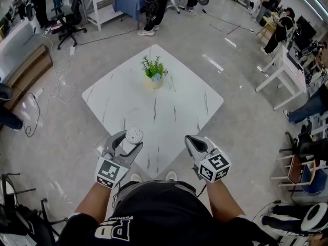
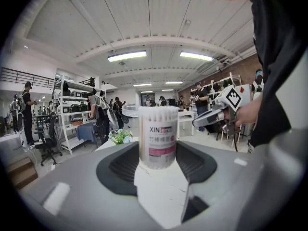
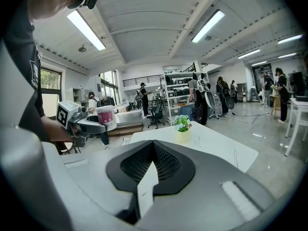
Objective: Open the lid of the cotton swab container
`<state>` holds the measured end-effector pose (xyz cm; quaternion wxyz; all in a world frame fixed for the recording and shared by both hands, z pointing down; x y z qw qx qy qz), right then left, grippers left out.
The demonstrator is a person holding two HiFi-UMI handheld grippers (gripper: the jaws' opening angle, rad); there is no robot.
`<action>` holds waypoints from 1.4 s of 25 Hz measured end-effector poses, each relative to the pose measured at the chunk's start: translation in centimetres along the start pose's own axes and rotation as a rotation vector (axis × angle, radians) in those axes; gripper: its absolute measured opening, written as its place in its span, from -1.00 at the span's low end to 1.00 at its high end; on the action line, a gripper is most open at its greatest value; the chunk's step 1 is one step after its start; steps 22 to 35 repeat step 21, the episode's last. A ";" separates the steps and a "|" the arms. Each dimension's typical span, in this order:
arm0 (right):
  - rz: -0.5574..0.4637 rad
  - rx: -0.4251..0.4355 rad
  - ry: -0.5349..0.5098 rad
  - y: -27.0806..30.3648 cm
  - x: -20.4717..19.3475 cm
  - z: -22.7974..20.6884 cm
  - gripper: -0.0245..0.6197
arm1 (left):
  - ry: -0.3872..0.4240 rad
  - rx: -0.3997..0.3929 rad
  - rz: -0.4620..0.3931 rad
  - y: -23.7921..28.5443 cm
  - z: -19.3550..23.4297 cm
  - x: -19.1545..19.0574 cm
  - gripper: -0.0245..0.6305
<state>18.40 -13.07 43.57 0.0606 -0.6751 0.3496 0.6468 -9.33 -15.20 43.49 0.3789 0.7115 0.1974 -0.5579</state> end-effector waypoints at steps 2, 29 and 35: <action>0.000 0.001 0.000 0.0 0.0 0.0 -0.92 | 0.001 0.001 0.000 0.0 0.0 0.0 -0.04; 0.007 0.008 0.007 0.0 0.1 -0.1 -0.92 | 0.005 0.004 0.003 -0.1 0.1 0.2 -0.04; 0.007 0.008 0.007 0.0 0.1 -0.1 -0.92 | 0.005 0.004 0.003 -0.1 0.1 0.2 -0.04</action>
Point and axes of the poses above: the fingertips, and each gripper's own axes: y forward along the fingers, z to its left, x out of its top, the point moved 7 cm from there along -y, backward along the fingers, and after that the axes turned 4 degrees about z, right-handed, at the moved point
